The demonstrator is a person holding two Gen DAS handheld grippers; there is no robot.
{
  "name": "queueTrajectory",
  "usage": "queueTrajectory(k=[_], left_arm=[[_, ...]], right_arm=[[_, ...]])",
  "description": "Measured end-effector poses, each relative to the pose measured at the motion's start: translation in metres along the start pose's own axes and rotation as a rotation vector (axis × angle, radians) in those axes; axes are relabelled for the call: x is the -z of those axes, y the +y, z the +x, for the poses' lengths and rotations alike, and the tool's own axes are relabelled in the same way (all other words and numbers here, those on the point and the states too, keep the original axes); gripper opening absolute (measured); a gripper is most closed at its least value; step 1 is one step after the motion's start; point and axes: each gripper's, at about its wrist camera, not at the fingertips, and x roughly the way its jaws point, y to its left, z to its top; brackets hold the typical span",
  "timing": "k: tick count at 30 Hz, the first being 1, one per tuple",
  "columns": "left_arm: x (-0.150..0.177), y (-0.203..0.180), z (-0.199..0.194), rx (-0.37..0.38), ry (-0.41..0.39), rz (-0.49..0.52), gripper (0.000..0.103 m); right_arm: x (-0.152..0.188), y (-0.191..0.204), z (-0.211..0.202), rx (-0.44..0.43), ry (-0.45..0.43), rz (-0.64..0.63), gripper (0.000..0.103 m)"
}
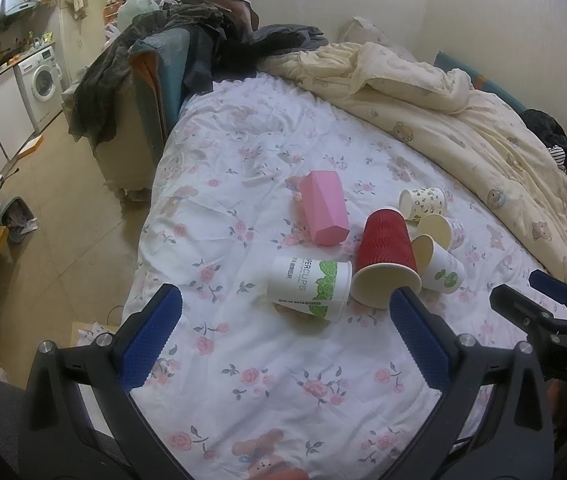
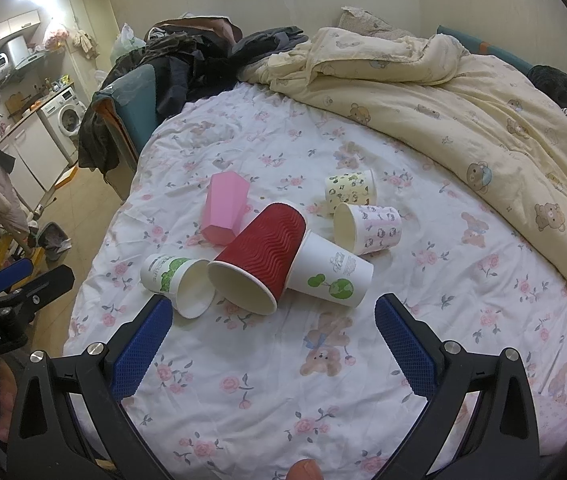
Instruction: Flip cup upside down
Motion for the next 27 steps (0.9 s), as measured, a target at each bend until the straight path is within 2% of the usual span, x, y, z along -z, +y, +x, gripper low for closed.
queueTrajectory(k=[27], left_arm=[[-0.0003,0.0024,-0.0002,-0.005,0.008,0.000,0.103]], right_arm=[[-0.0005,-0.0001,0.0008,0.000,0.005,-0.001,0.103]])
